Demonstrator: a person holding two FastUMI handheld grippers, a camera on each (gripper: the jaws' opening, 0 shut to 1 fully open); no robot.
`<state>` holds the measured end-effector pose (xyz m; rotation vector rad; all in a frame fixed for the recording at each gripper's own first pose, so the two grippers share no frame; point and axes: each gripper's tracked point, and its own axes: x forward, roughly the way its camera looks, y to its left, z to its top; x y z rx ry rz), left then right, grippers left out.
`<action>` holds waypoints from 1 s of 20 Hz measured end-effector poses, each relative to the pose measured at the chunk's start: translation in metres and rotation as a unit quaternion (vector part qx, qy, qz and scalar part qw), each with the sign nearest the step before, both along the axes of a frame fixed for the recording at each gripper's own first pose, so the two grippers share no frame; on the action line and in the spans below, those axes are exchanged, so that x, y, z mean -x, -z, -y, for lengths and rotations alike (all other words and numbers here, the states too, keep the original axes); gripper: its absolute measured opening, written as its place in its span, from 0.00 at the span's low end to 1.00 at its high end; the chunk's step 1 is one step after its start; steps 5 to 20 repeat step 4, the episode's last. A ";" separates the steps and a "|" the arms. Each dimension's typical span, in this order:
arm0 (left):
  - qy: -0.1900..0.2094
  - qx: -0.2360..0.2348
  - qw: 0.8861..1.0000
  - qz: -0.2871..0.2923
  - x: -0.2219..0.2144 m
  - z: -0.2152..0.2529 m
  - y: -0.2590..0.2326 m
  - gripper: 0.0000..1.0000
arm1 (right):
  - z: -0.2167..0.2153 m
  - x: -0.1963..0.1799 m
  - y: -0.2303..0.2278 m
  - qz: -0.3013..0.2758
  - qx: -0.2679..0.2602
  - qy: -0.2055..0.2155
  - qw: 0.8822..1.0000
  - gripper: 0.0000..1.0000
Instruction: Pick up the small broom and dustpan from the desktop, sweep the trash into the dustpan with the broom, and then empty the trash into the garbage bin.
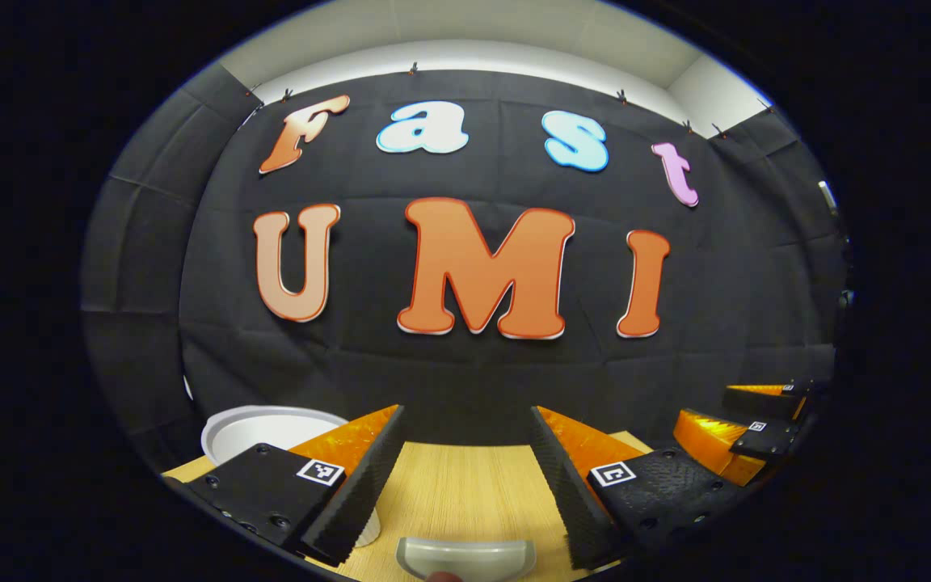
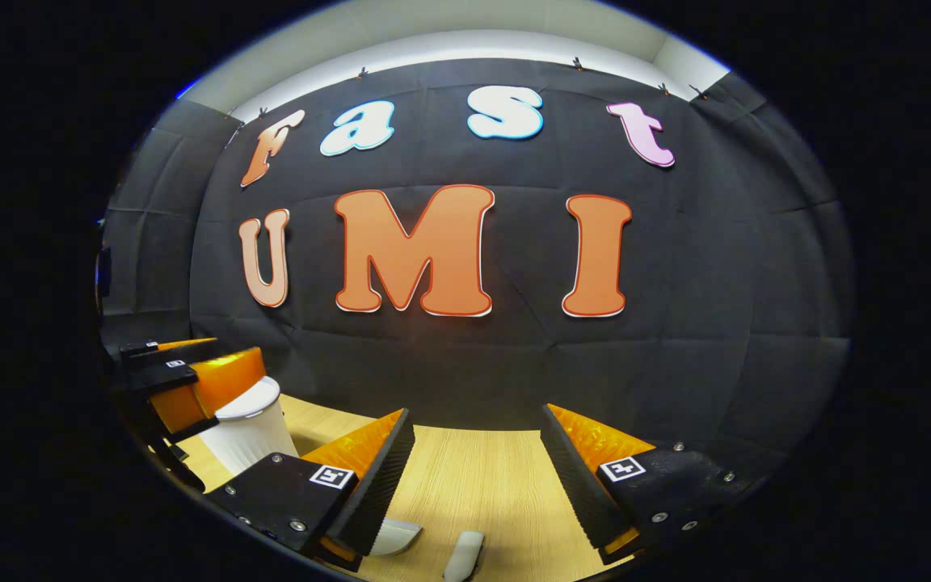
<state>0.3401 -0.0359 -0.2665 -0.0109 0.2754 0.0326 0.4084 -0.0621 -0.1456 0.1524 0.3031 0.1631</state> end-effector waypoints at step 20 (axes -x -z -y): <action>0.016 0.010 0.999 -0.042 0.015 0.013 0.031 0.98 | -0.008 0.005 0.007 -0.008 -0.001 -0.028 1.000 0.94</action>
